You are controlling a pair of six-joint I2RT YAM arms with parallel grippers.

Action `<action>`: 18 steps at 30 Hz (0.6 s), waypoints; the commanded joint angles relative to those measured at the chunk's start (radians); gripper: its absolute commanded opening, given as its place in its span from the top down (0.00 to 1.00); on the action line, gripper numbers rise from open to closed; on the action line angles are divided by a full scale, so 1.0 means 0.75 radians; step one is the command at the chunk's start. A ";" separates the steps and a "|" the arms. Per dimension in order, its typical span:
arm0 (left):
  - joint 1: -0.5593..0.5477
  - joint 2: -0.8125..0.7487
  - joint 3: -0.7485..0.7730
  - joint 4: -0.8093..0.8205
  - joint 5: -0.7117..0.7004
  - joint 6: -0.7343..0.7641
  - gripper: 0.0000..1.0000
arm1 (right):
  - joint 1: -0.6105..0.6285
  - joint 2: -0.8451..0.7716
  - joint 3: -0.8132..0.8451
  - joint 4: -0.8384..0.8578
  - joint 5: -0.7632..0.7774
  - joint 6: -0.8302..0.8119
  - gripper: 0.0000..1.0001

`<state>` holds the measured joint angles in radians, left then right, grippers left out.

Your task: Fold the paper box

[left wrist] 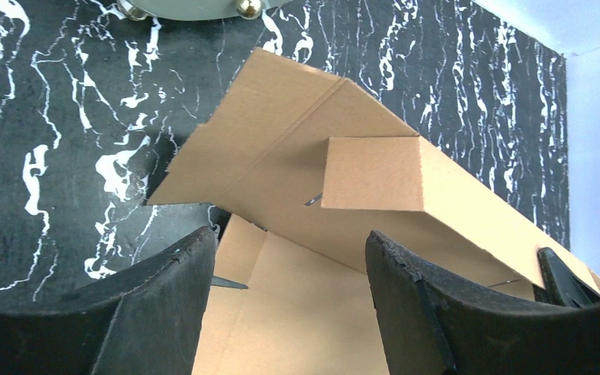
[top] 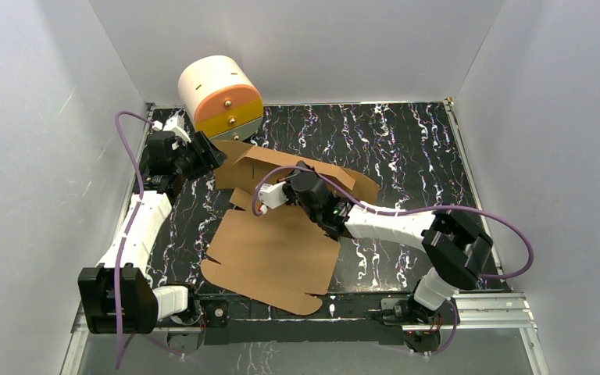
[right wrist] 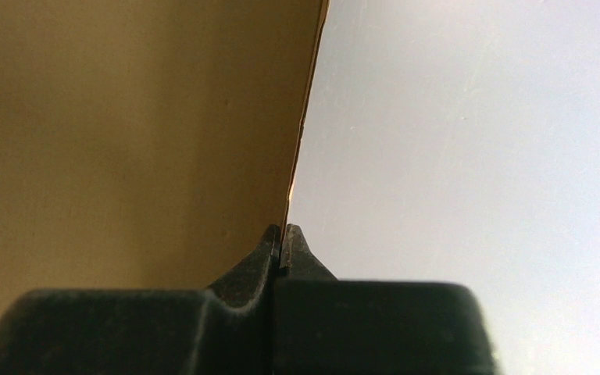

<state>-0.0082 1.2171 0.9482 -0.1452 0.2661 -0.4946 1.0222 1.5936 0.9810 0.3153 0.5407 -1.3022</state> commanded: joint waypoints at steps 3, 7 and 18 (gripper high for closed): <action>0.009 0.017 0.065 0.042 0.089 -0.077 0.34 | -0.013 -0.039 0.029 0.181 0.044 -0.228 1.00; 0.009 0.019 0.100 0.048 0.093 -0.084 0.35 | -0.031 -0.027 0.071 0.187 0.023 -0.287 1.00; 0.009 0.069 0.094 0.117 0.174 -0.178 0.32 | 0.000 0.016 -0.060 0.329 0.082 -0.310 1.00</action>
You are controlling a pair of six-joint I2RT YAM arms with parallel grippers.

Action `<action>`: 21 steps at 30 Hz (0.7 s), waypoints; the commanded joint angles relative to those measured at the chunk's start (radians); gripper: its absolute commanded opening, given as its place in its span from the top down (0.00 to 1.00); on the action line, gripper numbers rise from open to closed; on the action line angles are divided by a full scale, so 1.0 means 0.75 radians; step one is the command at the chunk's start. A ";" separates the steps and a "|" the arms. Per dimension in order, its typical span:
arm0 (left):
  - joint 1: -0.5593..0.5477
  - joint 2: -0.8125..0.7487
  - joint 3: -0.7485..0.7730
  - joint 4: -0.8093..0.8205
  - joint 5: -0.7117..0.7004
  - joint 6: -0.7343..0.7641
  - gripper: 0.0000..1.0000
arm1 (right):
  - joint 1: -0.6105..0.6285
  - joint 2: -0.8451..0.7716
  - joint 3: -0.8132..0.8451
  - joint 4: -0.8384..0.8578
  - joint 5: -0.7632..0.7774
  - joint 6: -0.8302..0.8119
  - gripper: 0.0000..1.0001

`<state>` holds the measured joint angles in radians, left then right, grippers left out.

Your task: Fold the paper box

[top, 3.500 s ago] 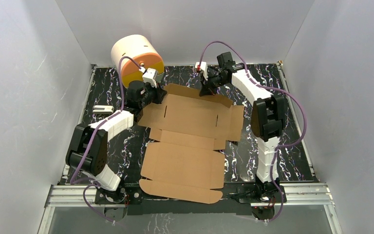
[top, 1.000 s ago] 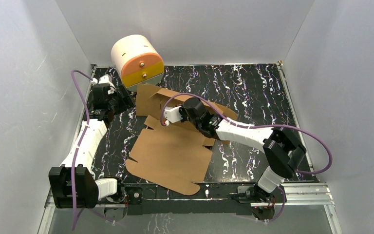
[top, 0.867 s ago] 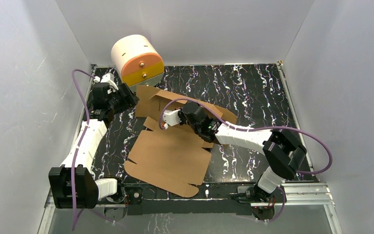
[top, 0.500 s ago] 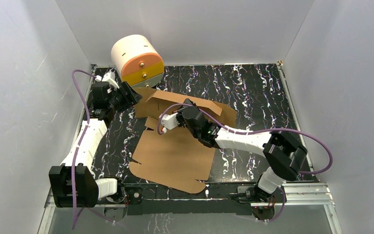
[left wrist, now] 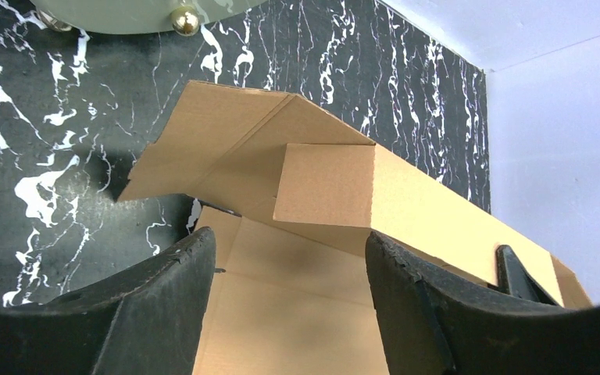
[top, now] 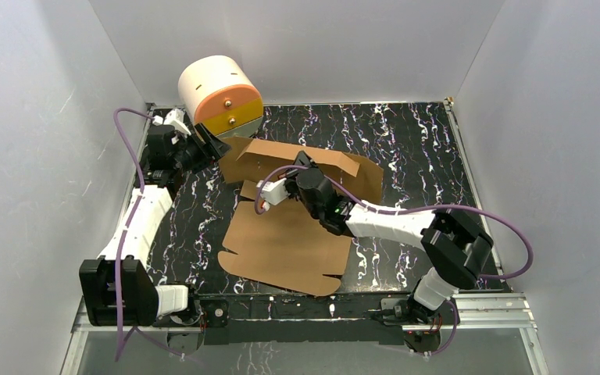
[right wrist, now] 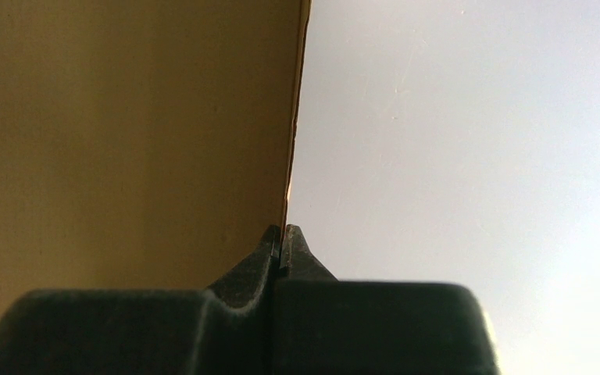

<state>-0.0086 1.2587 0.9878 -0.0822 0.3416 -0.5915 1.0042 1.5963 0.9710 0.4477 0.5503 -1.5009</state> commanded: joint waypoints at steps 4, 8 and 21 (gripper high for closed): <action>0.009 0.034 0.034 0.059 0.139 -0.099 0.30 | 0.060 0.006 -0.104 0.204 0.092 -0.049 1.00; 0.003 0.047 0.016 0.091 0.173 -0.133 0.30 | 0.088 0.014 -0.129 0.197 0.122 -0.034 1.00; -0.050 0.101 -0.002 0.154 0.229 -0.170 0.30 | 0.146 0.031 -0.162 0.090 0.182 0.054 1.00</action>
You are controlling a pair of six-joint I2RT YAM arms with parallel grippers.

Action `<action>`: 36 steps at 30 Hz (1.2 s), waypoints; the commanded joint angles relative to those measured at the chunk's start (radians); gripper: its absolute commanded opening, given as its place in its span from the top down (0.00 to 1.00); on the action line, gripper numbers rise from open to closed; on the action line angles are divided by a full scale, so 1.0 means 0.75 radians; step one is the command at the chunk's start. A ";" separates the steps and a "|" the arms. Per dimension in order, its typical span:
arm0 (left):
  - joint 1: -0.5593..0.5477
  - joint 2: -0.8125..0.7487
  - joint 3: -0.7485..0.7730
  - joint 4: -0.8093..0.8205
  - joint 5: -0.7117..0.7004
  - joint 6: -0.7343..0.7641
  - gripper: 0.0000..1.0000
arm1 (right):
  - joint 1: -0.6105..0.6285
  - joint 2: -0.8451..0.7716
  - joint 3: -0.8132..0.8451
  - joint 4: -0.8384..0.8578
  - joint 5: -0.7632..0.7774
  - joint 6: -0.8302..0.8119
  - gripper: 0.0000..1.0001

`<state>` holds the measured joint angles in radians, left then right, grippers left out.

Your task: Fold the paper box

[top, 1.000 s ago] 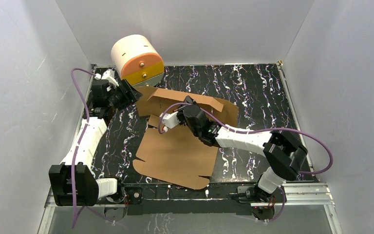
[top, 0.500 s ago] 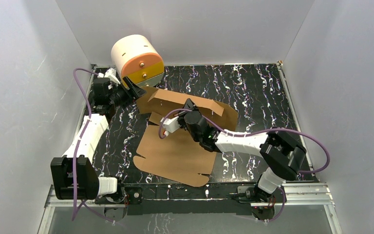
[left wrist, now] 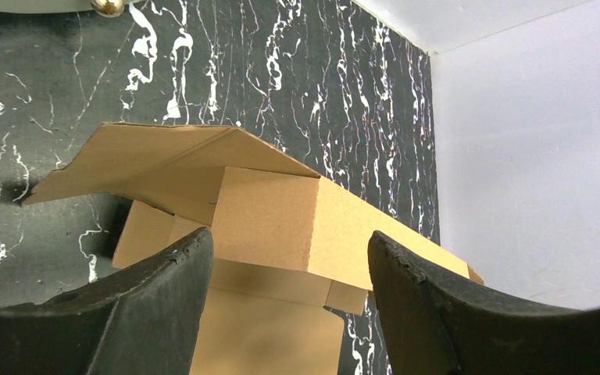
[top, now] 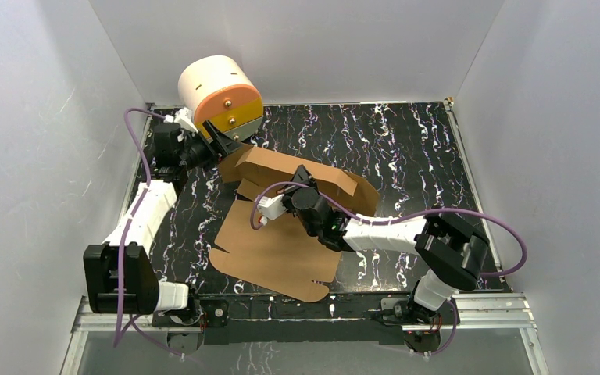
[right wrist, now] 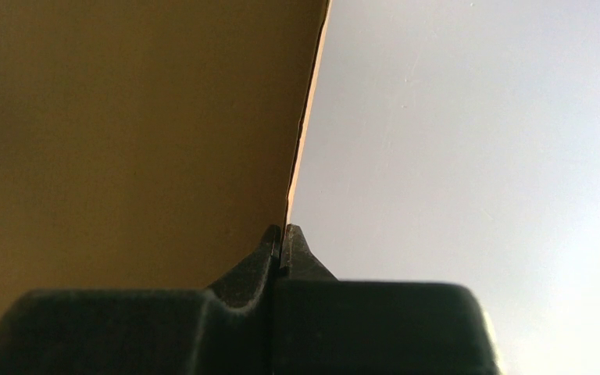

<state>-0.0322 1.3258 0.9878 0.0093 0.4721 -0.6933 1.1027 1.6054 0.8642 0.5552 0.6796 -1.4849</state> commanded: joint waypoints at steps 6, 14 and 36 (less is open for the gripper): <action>-0.053 0.062 -0.027 0.098 0.062 -0.088 0.30 | 0.015 0.021 -0.007 -0.083 0.013 0.043 1.00; -0.144 0.113 -0.033 0.157 0.055 -0.129 0.37 | 0.015 0.021 0.002 -0.143 0.020 0.051 1.00; -0.202 -0.022 -0.156 0.136 -0.150 -0.071 0.34 | 0.042 0.017 0.014 -0.305 0.045 0.145 1.00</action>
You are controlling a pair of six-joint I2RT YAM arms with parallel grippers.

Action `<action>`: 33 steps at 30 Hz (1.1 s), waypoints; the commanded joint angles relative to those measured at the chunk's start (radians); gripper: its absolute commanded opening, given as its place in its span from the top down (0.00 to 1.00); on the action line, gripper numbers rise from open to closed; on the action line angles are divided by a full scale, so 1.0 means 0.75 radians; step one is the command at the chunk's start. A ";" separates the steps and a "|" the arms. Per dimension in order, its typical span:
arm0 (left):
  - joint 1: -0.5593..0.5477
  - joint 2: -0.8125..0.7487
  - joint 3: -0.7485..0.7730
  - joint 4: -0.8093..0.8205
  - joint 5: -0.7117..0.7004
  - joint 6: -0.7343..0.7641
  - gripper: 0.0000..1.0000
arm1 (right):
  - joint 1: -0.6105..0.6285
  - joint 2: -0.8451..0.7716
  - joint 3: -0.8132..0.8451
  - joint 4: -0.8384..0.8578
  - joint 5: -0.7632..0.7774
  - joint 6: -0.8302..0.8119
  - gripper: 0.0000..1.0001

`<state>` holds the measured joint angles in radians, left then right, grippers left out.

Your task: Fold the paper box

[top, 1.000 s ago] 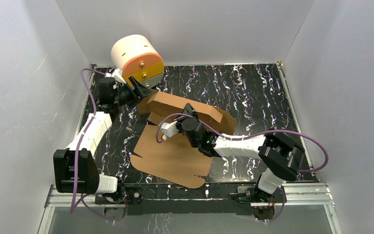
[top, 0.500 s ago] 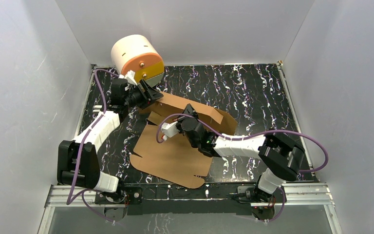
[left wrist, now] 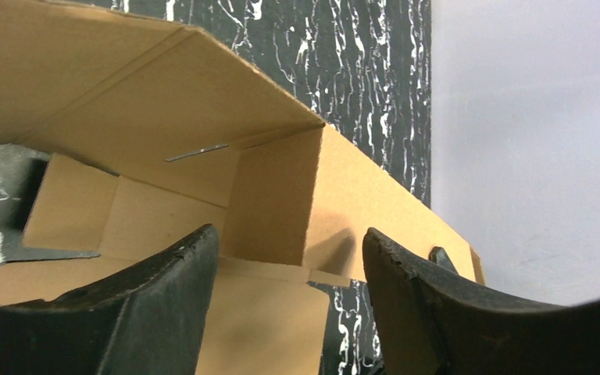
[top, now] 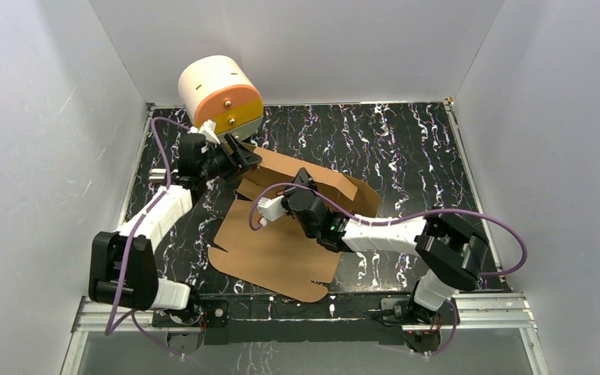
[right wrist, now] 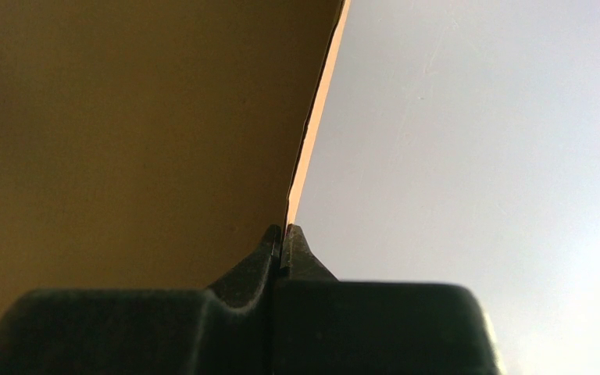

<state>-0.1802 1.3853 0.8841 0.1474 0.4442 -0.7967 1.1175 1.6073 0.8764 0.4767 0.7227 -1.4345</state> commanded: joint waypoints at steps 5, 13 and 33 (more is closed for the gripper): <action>0.046 -0.168 -0.084 -0.069 -0.258 0.074 0.26 | 0.032 0.013 -0.016 -0.237 -0.014 0.117 1.00; 0.143 -0.230 -0.358 0.192 -0.339 -0.101 0.27 | 0.034 0.018 -0.011 -0.258 -0.021 0.141 1.00; 0.141 0.224 -0.503 0.823 -0.176 -0.144 0.34 | 0.036 0.045 0.025 -0.314 -0.038 0.176 1.00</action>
<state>-0.0719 1.5162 0.5076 0.6365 0.2787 -0.9089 1.1355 1.6032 0.9020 0.4133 0.7403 -1.3609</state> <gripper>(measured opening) 0.661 0.020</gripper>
